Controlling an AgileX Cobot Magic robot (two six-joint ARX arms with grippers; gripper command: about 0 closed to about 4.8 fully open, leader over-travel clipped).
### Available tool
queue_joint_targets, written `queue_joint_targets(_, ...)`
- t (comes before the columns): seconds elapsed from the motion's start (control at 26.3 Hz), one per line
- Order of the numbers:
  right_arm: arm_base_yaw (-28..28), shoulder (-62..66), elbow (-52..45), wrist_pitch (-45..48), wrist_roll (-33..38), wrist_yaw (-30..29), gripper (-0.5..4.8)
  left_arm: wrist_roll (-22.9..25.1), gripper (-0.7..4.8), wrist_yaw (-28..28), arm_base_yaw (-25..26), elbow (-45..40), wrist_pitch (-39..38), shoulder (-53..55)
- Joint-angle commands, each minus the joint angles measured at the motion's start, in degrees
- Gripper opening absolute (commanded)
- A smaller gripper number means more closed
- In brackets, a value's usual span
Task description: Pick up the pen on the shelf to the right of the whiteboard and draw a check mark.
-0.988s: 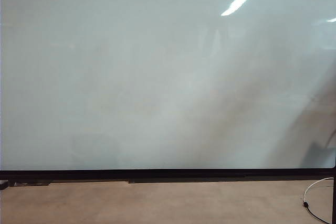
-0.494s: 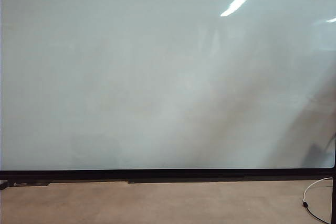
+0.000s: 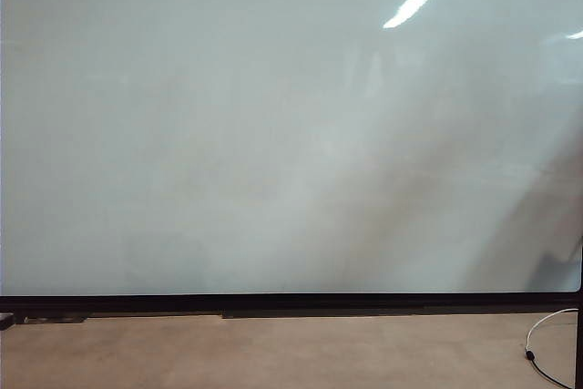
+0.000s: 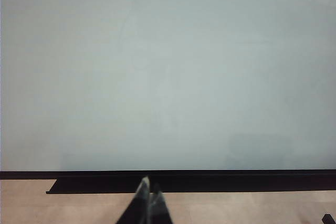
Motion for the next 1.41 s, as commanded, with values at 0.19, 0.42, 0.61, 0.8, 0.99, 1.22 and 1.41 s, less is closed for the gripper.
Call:
queue_joint_targets(0.19, -0.2, -2.69, -1.97, 1.18, -1.36, 6.64, -0.09, 0.24, -0.04, 0.0, 0.0, 0.17, 0.74, 0.02)
queue_joint_targets(0.42, 2.54, -10.56, -9.64, 1.33, -1.66, 20.92, -0.09, 0.24, -0.04, 0.02, 0.0, 0.17, 0.74, 0.02)
queue_joint_targets(0.61, 10.88, -22.8, -18.16, -2.12, -2.19, 38.23, -0.09, 0.24, -0.05, 0.02, 0.0, 0.17, 0.72, 0.02)
queue_joint_targets(0.8, 19.69, -36.68, -22.49, -14.99, -2.86, 47.15, -0.09, 0.24, -0.05, 0.02, 0.0, 0.17, 0.74, 0.02)
queue_joint_targets(0.99, 28.24, -47.28, -22.8, -27.85, -2.97, 47.54, -0.09, 0.24, -0.04, 0.02, 0.0, 0.17, 0.72, 0.02)
queue_joint_targets(1.22, 40.37, -51.45, -22.73, -33.03, -2.95, 44.65, -0.09, 0.24, -0.04, 0.02, 0.0, 0.17, 0.72, 0.02)
queue_joint_targets(1.41, 44.85, -51.28, -22.53, -33.59, -2.91, 37.4, -0.09, 0.24, -0.04, 0.0, 0.0, 0.17, 0.72, 0.02)
